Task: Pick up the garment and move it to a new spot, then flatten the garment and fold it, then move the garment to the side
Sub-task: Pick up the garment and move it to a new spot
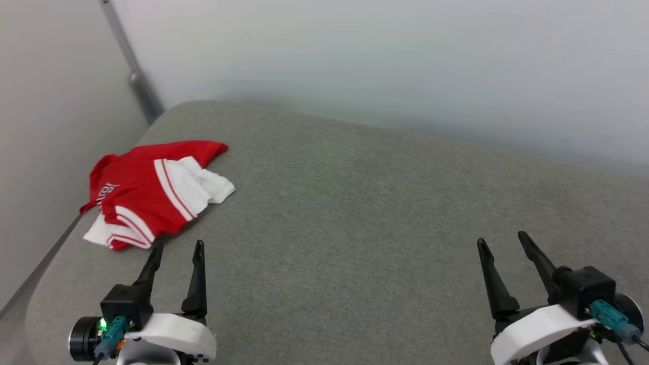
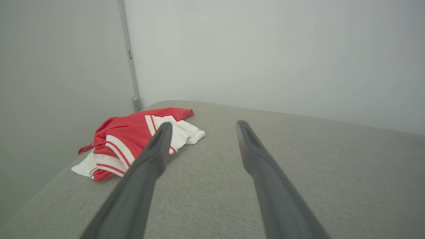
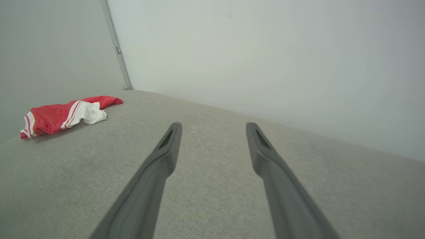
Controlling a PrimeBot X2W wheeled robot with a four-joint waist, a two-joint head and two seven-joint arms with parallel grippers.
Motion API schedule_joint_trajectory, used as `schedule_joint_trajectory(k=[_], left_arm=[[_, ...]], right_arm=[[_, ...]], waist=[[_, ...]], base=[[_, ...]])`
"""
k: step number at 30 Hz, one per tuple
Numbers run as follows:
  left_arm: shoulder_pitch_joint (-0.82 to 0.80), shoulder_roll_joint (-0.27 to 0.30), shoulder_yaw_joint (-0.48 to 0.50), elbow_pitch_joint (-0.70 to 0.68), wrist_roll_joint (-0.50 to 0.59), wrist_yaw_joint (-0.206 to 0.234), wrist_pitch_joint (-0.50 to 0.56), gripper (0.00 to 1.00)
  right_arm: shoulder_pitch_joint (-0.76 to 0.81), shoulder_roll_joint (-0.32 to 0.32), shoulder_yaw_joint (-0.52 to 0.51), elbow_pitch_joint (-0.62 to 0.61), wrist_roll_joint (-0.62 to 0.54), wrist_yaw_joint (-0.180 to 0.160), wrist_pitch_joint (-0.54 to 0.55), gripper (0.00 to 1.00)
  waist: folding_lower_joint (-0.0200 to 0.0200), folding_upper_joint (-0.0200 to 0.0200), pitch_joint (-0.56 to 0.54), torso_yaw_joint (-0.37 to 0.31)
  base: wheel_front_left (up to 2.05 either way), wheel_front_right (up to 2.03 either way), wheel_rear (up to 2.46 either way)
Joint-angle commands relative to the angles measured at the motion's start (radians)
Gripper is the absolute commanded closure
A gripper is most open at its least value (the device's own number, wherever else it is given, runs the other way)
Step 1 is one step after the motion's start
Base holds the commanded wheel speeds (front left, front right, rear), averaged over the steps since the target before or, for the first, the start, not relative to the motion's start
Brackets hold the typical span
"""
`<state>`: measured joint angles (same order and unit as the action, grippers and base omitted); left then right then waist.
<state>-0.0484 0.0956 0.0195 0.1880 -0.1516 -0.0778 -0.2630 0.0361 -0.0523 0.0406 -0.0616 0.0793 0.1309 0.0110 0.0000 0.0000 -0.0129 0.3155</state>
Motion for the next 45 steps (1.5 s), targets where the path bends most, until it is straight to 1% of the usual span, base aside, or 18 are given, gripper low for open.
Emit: schedule_joint_trajectory(k=[1,6,9,16,20,25,28,32,33,38,40,45], left_arm=[[0.007,0.004,0.008,-0.001,0.000,0.002,-0.002,0.00],[0.024,-0.001,0.021,-0.014,0.002,0.008,-0.002,0.00],[0.033,0.000,0.034,-0.024,0.003,0.013,-0.002,0.00],[0.064,-0.007,0.073,-0.070,-0.002,0.027,-0.002,0.00],[0.065,-0.010,0.079,-0.079,0.003,0.027,-0.002,0.00],[0.029,0.002,0.073,-0.071,0.019,0.017,-0.002,0.00],[-0.049,0.017,0.052,-0.026,0.006,-0.009,-0.002,0.00],[-0.182,0.057,0.056,0.030,-0.035,-0.027,0.032,0.00],[-0.259,0.076,0.062,0.054,-0.067,-0.034,0.066,0.00],[-0.443,0.160,0.075,0.137,-0.155,-0.047,0.197,0.00],[-0.495,0.196,0.079,0.184,-0.196,-0.050,0.252,0.00],[-0.586,0.296,0.077,0.334,-0.282,-0.052,0.441,0.00]], right_arm=[[-0.010,0.003,0.005,-0.004,0.000,0.000,0.005,0.00],[-0.015,0.003,0.030,-0.018,0.003,0.000,0.005,0.00],[-0.020,0.003,0.054,-0.029,0.013,0.000,0.011,0.00],[-0.077,-0.004,0.115,-0.023,0.006,0.000,0.032,0.00],[-0.099,-0.011,0.124,-0.023,0.009,0.000,0.035,0.00],[-0.107,-0.019,0.119,-0.030,0.014,0.000,0.039,0.00],[-0.092,-0.022,0.092,-0.055,-0.001,0.000,0.051,0.00],[-0.114,-0.028,0.092,-0.093,-0.014,0.000,0.078,0.00],[-0.133,-0.038,0.091,-0.111,-0.020,0.000,0.090,0.00],[-0.176,-0.054,0.083,-0.146,-0.025,0.000,0.106,0.00],[-0.192,-0.055,0.077,-0.150,-0.022,0.000,0.102,0.00],[-0.235,-0.048,0.065,-0.153,-0.028,0.000,0.085,0.00]], waist=[[0.0000,0.0000,-0.002,0.073],[0.0000,0.0000,-0.004,0.164],[0.0000,0.0000,0.000,0.201],[0.0000,0.0000,0.033,0.219],[0.0000,0.0000,0.048,0.222],[0.0000,0.0000,0.064,0.220],[0.0000,0.0000,0.091,0.217],[0.0000,0.0000,0.156,0.173],[0.0000,0.0000,0.194,0.143],[0.0000,0.0000,0.297,0.066],[0.0000,0.0000,0.335,0.034],[0.0000,0.0000,0.425,-0.034]], base=[[0.00,0.00,0.00],[0.00,0.00,0.00],[0.00,0.00,0.00],[0.00,0.00,0.00],[0.00,0.00,0.00],[0.00,0.00,0.00],[0.00,0.00,0.00],[0.00,0.00,0.00],[0.00,0.00,0.00],[0.00,0.00,0.00],[0.00,0.00,0.00],[0.00,0.00,0.00]])
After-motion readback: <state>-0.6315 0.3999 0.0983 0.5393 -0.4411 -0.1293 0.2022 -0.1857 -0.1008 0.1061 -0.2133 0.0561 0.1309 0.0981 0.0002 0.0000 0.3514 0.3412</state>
